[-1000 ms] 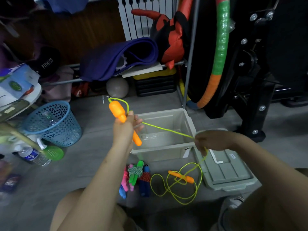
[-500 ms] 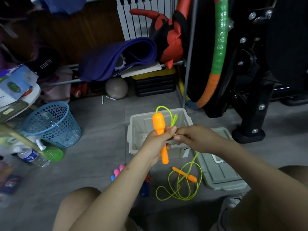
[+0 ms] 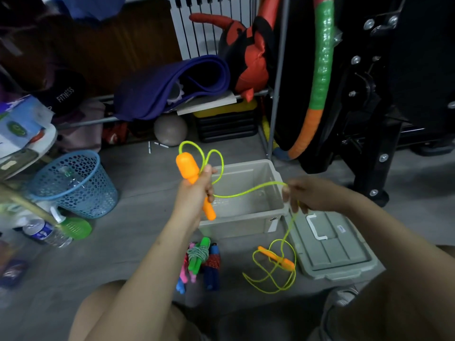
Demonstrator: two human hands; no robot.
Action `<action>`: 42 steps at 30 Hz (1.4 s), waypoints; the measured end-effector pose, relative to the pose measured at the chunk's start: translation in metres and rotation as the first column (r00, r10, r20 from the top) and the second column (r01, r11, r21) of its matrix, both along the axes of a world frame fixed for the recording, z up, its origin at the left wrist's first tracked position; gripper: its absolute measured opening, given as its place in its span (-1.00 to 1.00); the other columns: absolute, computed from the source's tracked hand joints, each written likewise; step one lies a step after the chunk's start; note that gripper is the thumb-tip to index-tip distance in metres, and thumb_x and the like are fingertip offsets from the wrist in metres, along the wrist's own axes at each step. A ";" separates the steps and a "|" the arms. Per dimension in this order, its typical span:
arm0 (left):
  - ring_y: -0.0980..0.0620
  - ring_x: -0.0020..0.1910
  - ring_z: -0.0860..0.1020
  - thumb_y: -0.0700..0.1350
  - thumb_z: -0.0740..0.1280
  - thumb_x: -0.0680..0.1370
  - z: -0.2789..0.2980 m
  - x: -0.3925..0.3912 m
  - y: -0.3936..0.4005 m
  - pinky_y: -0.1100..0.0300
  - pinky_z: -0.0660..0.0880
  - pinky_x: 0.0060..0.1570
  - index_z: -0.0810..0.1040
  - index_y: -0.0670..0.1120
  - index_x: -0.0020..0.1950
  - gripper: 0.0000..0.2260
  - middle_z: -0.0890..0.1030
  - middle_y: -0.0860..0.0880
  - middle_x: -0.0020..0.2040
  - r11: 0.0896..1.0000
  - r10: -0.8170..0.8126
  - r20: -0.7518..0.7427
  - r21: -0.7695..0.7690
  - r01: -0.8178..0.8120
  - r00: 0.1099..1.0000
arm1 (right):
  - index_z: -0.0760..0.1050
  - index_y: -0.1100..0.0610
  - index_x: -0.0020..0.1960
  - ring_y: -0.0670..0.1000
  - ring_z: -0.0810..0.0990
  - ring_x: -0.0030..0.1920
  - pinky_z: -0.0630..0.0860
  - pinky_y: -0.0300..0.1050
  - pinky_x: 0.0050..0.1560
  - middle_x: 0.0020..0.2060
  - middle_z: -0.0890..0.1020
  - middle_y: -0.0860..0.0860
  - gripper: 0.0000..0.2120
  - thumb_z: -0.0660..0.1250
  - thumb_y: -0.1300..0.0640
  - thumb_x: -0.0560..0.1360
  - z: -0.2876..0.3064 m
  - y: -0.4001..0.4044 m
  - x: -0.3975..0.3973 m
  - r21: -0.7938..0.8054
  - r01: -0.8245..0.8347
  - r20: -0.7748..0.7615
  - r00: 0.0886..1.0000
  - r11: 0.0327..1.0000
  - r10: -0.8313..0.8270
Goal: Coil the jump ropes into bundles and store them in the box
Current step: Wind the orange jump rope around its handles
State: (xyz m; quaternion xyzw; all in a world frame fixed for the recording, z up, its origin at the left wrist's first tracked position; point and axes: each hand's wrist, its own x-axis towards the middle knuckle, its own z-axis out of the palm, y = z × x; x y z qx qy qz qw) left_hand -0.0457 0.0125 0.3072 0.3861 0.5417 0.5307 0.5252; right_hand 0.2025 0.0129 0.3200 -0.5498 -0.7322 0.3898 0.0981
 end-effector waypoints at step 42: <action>0.10 -0.28 0.46 -0.23 0.33 0.54 0.001 -0.003 -0.003 0.27 0.45 -0.33 0.53 -0.08 -0.07 -0.94 0.50 0.01 -0.24 0.979 -0.161 -0.017 -0.130 0.157 0.987 | 0.42 0.06 -0.28 -0.19 0.53 -0.47 0.48 -0.30 -0.35 -0.42 0.53 -0.08 -0.73 0.19 0.26 0.58 -0.019 -0.010 -0.020 0.043 0.146 -0.239 0.962 0.988 -0.132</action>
